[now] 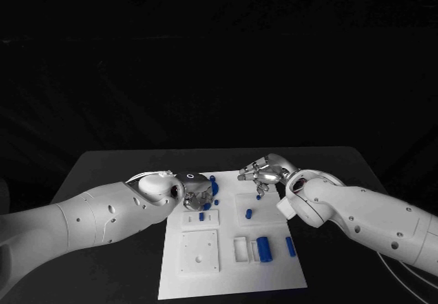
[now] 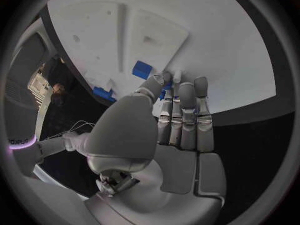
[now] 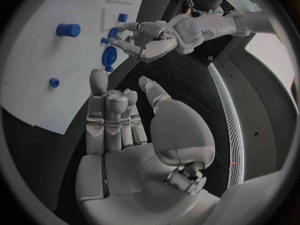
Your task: Assemble the parts on the task board
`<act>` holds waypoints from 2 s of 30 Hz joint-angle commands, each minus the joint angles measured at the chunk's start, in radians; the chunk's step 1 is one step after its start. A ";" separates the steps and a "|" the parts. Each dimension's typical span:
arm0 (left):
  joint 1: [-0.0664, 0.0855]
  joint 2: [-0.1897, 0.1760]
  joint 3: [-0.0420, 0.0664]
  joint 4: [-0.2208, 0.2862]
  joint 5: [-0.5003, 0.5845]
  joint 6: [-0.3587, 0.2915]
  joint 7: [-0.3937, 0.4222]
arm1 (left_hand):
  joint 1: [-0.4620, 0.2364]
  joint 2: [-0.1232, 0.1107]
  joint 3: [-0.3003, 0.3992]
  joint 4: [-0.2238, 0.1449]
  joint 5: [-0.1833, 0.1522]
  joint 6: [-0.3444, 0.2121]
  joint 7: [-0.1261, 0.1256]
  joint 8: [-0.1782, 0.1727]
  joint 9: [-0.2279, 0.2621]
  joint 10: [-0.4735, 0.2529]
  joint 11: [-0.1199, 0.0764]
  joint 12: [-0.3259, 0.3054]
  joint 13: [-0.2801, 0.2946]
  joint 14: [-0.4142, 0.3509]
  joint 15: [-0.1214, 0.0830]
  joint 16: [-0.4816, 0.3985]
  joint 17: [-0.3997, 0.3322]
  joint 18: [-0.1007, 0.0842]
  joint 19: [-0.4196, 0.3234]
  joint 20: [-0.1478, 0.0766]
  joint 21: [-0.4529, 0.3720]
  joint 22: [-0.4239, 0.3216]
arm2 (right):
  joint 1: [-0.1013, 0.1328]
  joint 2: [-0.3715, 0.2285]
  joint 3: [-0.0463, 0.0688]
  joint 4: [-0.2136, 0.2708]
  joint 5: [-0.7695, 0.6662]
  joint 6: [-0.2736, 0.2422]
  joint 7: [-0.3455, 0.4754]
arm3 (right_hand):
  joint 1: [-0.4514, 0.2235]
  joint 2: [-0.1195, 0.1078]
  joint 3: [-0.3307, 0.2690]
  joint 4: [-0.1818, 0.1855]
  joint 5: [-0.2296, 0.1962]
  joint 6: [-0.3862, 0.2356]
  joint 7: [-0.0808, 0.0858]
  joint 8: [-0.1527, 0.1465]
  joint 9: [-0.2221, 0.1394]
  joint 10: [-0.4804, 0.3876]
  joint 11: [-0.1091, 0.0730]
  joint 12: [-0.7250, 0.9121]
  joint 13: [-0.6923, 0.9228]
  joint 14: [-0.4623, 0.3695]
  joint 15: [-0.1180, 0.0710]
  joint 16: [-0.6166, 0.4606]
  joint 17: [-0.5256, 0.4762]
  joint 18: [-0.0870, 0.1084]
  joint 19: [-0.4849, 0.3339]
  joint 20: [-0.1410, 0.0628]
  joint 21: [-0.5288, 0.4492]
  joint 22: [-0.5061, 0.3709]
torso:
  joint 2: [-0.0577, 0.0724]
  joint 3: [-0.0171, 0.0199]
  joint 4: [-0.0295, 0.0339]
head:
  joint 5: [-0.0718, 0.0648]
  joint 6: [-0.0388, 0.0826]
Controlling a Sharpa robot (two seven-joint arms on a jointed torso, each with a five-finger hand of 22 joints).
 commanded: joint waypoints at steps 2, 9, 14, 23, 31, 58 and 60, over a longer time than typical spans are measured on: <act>-0.012 -0.002 -0.008 0.000 -0.015 -0.001 0.012 | -0.022 -0.015 0.019 -0.004 0.024 0.006 -0.002 0.001 0.002 0.009 -0.005 0.012 0.000 0.007 -0.002 0.003 0.001 -0.017 0.009 -0.007 -0.002 0.020 | 0.000 0.000 0.000 0.002 -0.001 0.006 0.015 | 0.001 -0.005 0.000 0.004 0.005 0.005 -0.001 0.000 0.001 0.002 0.000 -0.003 -0.002 0.002 -0.004 -0.003 -0.001 0.004 0.035 -0.006 -0.002 -0.001 | 0.000 -0.0003 0.0003 | 0.000 0.000; -0.012 -0.007 -0.008 0.003 -0.014 -0.022 0.016 | -0.034 -0.026 0.030 -0.010 0.051 0.012 -0.002 0.001 0.003 0.014 -0.007 0.019 0.000 0.010 -0.003 0.004 0.004 -0.017 0.015 -0.008 -0.004 0.021 | 0.000 0.000 0.000 0.003 -0.001 0.004 0.016 | 0.001 -0.006 0.000 0.005 0.008 0.005 -0.001 0.000 0.001 0.002 0.000 -0.003 -0.001 0.002 -0.004 -0.003 -0.001 0.004 0.035 -0.006 -0.002 -0.001 | 0.000 -0.0004 0.0002 | 0.001 0.000; -0.012 -0.010 -0.008 0.004 -0.014 -0.035 0.015 | -0.039 -0.028 0.032 -0.011 0.058 0.012 -0.002 0.001 0.003 0.014 -0.007 0.020 0.000 0.011 -0.003 0.004 0.005 -0.017 0.016 -0.008 -0.004 0.021 | 0.000 0.000 0.000 0.003 0.000 0.002 0.017 | 0.001 -0.006 0.000 0.005 0.010 0.005 -0.002 0.000 0.001 0.002 0.000 -0.003 -0.001 0.002 -0.004 -0.003 -0.002 0.004 0.035 -0.006 -0.001 -0.001 | 0.000 -0.0007 0.0001 | 0.002 0.002; -0.012 -0.020 -0.007 0.010 -0.012 -0.066 0.016 | -0.040 -0.034 0.034 -0.013 0.060 0.007 -0.002 0.001 0.002 0.017 -0.007 0.021 0.000 0.012 -0.003 0.004 0.006 -0.016 0.019 -0.008 -0.004 0.021 | 0.000 0.000 0.000 0.002 0.000 -0.002 0.019 | 0.001 -0.007 0.000 0.006 0.012 0.005 -0.002 0.000 0.001 0.001 0.000 -0.004 -0.002 0.002 -0.004 -0.003 -0.001 0.004 0.035 -0.006 -0.003 -0.001 | -0.001 -0.0001 -0.0002 | 0.005 0.004; -0.011 -0.034 -0.003 0.025 0.004 -0.087 0.021 | -0.042 -0.039 0.035 -0.013 0.059 0.008 -0.002 0.001 0.003 0.021 -0.007 0.019 0.000 0.014 -0.003 0.002 0.006 -0.015 0.021 -0.007 -0.006 0.020 | 0.000 0.000 0.000 -0.001 0.000 -0.006 0.019 | 0.001 -0.007 0.000 0.006 0.012 0.005 -0.002 0.000 0.001 0.001 0.000 -0.004 -0.002 0.002 -0.004 -0.003 -0.001 0.004 0.035 -0.006 -0.003 -0.001 | -0.001 -0.0005 0.0000 | 0.007 0.007; -0.011 -0.043 0.003 0.043 0.020 -0.124 0.042 | 0.049 -0.084 -0.031 0.004 -0.008 -0.154 -0.055 0.002 0.001 0.050 -0.001 -0.027 -0.001 0.014 0.000 -0.013 0.006 -0.013 0.040 -0.006 -0.037 0.022 | 0.000 0.000 0.000 -0.004 0.000 -0.007 0.019 | 0.001 -0.007 0.000 0.006 0.012 0.005 -0.002 0.000 0.001 0.001 0.000 -0.004 -0.002 0.002 -0.004 -0.003 -0.001 0.004 0.035 -0.006 -0.003 -0.001 | 0.000 -0.0001 -0.0006 | 0.007 0.011; -0.011 -0.042 0.003 0.044 0.015 -0.107 0.041 | 0.059 -0.081 -0.025 -0.007 0.005 -0.097 -0.053 0.002 0.002 0.050 -0.001 -0.031 -0.001 0.007 -0.002 -0.013 0.007 -0.013 0.033 -0.007 -0.029 0.025 | 0.000 0.001 0.000 -0.004 0.000 -0.007 0.019 | 0.001 -0.007 0.000 0.006 0.012 0.005 -0.002 0.000 0.001 0.001 0.000 -0.004 -0.002 0.002 -0.004 -0.003 -0.001 0.004 0.035 -0.006 -0.003 -0.001 | 0.000 -0.0001 -0.0005 | 0.007 0.011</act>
